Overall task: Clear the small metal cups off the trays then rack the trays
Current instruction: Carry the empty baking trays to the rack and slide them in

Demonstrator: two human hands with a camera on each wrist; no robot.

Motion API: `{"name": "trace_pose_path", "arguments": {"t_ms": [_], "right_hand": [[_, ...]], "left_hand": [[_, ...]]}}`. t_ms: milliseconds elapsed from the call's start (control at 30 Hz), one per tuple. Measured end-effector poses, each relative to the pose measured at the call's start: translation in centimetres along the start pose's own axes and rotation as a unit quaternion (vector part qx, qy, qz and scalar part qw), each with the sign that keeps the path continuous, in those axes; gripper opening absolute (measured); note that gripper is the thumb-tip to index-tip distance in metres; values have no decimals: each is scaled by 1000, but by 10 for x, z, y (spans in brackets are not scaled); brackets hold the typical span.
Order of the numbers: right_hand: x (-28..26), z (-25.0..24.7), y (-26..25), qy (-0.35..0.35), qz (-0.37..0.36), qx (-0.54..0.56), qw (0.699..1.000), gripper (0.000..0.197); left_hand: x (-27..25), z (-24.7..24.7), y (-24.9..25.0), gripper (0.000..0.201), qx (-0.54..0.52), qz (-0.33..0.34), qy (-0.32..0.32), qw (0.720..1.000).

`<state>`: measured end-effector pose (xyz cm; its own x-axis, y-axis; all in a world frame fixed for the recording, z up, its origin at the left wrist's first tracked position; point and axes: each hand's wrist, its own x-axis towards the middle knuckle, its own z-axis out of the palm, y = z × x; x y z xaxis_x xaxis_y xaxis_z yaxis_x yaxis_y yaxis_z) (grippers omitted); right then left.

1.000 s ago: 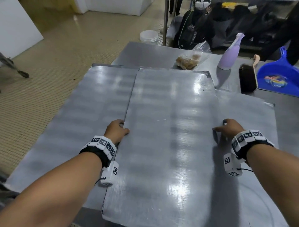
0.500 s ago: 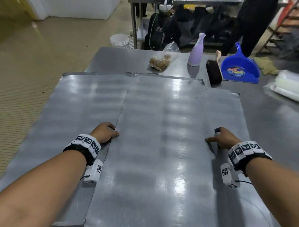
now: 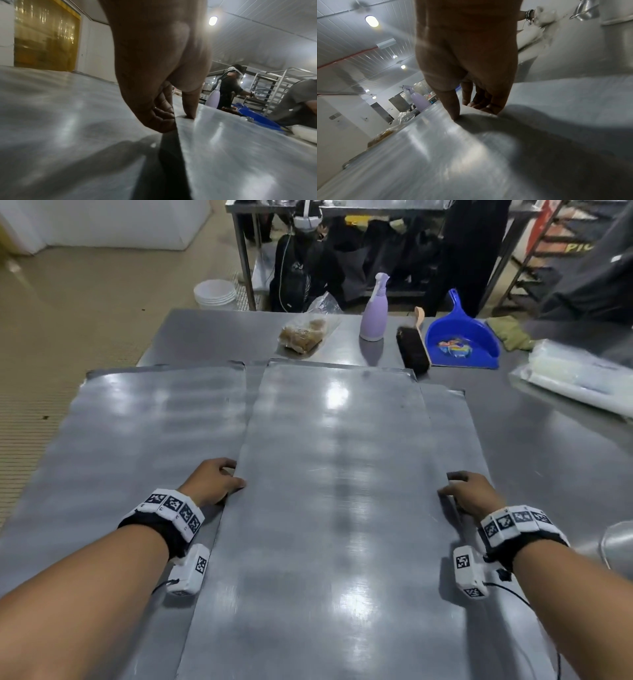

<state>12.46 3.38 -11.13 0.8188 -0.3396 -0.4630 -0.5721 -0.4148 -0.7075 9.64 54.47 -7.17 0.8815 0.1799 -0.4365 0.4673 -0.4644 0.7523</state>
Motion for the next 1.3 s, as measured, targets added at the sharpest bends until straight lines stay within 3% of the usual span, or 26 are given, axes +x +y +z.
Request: {"name": "trace_pose_path", "arguments": {"t_ms": [267, 400, 500, 667, 867, 967, 1133, 1300], "right_hand": [[1, -70, 22, 34, 5, 13, 999, 35], [8, -82, 41, 21, -7, -6, 1000, 38], [14, -85, 48, 8, -34, -29, 999, 43], [23, -91, 50, -3, -57, -89, 994, 53], [26, -89, 70, -17, -67, -126, 990, 53], [26, -90, 78, -14, -76, -102, 992, 45], [24, -96, 91, 9, -87, -87, 992, 35], [20, -97, 94, 5, -80, -68, 994, 34]], "left_hand": [[-11, 59, 43, 22, 15, 25, -20, 999], [-11, 81, 42, 29, 56, 14, -26, 998], [-12, 88, 36, 42, 96, 14, 8, 995], [-19, 89, 47, 40, 135, 22, 88, 987], [-40, 104, 42, 31, 177, -12, 43, 983], [-44, 112, 37, 20, 132, -13, 43, 990], [-49, 120, 44, 48, 122, 11, 10, 992], [-50, 121, 42, 52, 136, 25, -5, 990]]}}
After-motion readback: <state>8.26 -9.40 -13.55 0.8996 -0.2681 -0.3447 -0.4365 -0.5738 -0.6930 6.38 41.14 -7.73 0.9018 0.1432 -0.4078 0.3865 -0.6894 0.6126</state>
